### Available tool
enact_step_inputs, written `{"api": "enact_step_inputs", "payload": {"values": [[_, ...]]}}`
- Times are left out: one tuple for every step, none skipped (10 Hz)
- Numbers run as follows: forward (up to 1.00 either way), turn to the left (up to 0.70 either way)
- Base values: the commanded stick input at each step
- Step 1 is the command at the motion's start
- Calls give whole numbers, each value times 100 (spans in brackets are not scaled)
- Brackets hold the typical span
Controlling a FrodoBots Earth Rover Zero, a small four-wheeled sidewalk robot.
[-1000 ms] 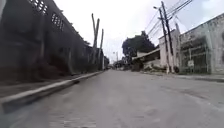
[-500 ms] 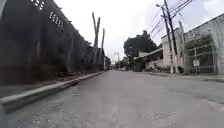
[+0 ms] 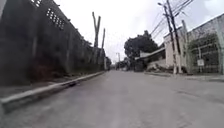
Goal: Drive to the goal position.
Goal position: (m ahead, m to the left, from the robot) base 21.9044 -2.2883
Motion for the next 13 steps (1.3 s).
{"api": "enact_step_inputs", "payload": {"values": [[85,0],[85,0],[85,0],[85,0],[85,0],[85,0],[85,0],[85,0],[85,-3],[85,-7],[85,-28],[85,-17],[85,0]]}}
